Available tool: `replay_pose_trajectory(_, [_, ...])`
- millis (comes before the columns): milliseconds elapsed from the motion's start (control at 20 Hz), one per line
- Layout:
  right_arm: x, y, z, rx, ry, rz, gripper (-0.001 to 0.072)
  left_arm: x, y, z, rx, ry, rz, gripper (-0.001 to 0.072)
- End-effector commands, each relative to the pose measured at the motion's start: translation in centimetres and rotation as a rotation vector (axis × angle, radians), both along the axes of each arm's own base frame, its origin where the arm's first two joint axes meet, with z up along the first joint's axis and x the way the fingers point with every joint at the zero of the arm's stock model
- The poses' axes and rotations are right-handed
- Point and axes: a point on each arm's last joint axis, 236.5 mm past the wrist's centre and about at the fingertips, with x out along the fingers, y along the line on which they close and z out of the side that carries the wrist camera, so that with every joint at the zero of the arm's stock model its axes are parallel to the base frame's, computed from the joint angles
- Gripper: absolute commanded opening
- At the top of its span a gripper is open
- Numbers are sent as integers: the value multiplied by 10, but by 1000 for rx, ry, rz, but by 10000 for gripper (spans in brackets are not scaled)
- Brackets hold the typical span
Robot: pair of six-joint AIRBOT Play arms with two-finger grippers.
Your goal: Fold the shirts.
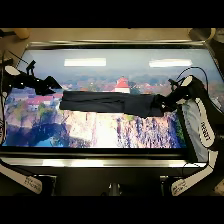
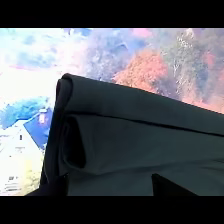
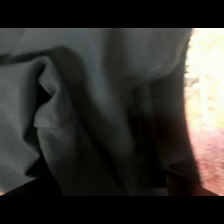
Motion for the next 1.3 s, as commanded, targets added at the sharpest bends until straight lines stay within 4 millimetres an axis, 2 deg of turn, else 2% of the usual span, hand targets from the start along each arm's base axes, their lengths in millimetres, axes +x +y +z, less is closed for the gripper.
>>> replay_pose_trajectory(0, [-9,25,-21,94,74,18,715,-10,-10,32,9,-40,-52,605])
replay_pose_trajectory(100, [-10,37,-30,107,88,28,699,-18,-21,46,12,-52,-90,605])
replay_pose_trajectory(150, [-8,42,-31,114,82,28,576,-23,-30,52,14,-57,-120,604])
replay_pose_trajectory(200, [-3,45,-28,123,61,19,258,-27,-39,54,13,-54,-143,598])
replay_pose_trajectory(250, [2,51,-19,147,41,10,22,-29,-49,55,11,-53,-166,592])
replay_pose_trajectory(300, [5,56,-4,176,10,12,20,-31,-63,54,11,-52,-193,536])
replay_pose_trajectory(350, [10,60,15,191,-41,31,19,-32,-78,51,10,-57,-216,230])
replay_pose_trajectory(400, [12,63,36,201,-86,41,18,-30,-100,46,4,-72,-236,32])
replay_pose_trajectory(500, [10,71,85,234,-165,56,18,-31,-157,30,-46,-88,-281,22])
replay_pose_trajectory(650, [-15,86,159,296,-249,114,18,-52,-265,4,-208,-43,-359,22])
replay_pose_trajectory(750, [-38,91,197,304,-283,146,19,-76,-338,-15,-315,1,-388,22])
replay_pose_trajectory(850, [-56,92,226,297,-324,163,19,-108,-401,-32,-412,65,-401,22])
replay_pose_trajectory(950, [-70,93,250,293,-359,169,19,-136,-451,-47,-490,121,-386,22])
replay_pose_trajectory(1050, [-77,94,262,289,-384,164,19,-156,-485,-58,-555,151,-368,22])
replay_pose_trajectory(1100, [-78,94,264,288,-387,163,19,-155,-488,-60,-565,146,-365,21])
replay_pose_trajectory(1200, [-76,97,260,292,-379,163,19,-137,-470,-54,-539,97,-371,20])
replay_pose_trajectory(1250, [-74,104,256,297,-371,179,19,-123,-449,-48,-493,58,-389,20])
